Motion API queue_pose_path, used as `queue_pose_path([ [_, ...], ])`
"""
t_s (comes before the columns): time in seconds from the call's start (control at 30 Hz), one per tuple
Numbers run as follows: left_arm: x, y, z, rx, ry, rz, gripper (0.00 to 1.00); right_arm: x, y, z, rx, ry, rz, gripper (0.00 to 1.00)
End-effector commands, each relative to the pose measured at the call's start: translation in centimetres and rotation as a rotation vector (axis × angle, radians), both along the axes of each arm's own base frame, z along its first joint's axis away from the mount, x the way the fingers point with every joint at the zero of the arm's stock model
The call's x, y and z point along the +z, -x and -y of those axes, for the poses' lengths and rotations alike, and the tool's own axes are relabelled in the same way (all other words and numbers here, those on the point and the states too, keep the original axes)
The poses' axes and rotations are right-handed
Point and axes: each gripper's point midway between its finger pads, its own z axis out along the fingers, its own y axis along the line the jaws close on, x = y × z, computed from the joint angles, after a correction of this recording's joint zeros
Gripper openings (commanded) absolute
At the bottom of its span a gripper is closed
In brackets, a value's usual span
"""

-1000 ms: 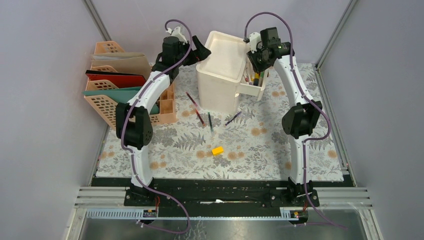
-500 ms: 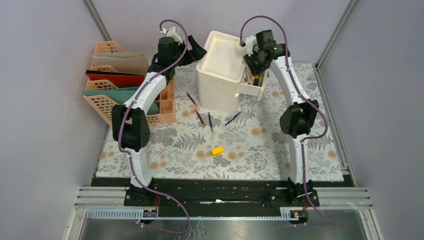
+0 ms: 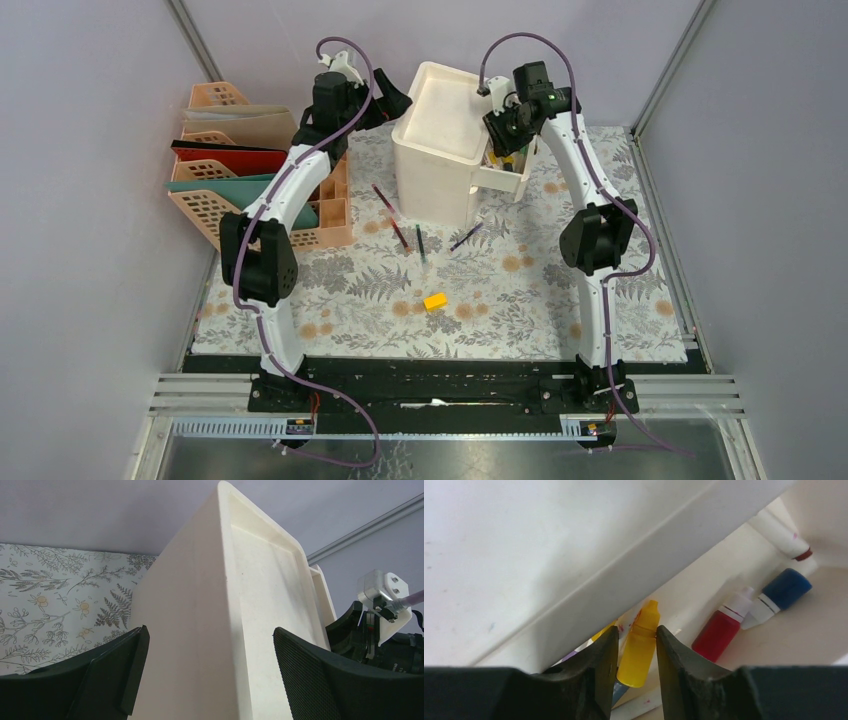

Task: Organize the desk
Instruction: Pick up the stationery from the drawer.

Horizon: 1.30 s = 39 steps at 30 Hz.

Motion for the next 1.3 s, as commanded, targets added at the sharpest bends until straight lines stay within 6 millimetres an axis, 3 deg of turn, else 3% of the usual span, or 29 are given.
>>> queue_pose_path([
  [0.0, 4.1, 0.7, -0.6, 0.003, 0.012, 0.102, 0.99, 2.0, 0.6, -2.0, 0.018, -0.114, -0.001, 0.42],
  [0.2, 4.0, 0.7, -0.4, -0.005, 0.011, 0.102, 0.99, 3.9, -1.4, -0.5, -0.028, -0.041, 0.118, 0.45],
  [0.5, 3.9, 0.5, -0.5, -0.011, 0.012, 0.1, 0.99, 4.0, -1.5, 0.5, -0.03, 0.014, 0.139, 0.46],
  [0.73, 3.7, 0.4, -0.5, -0.014, 0.01, 0.093, 0.99, 5.5, -1.6, 0.4, -0.014, 0.002, 0.181, 0.4],
  [1.03, 3.3, 0.5, -0.7, -0.008, 0.006, 0.08, 0.99, 2.0, -1.0, 1.3, 0.011, 0.078, 0.101, 0.33],
  [1.27, 3.1, 0.6, -0.9, 0.001, 0.003, 0.073, 0.99, 0.2, -1.2, 1.5, 0.012, 0.099, 0.067, 0.37],
])
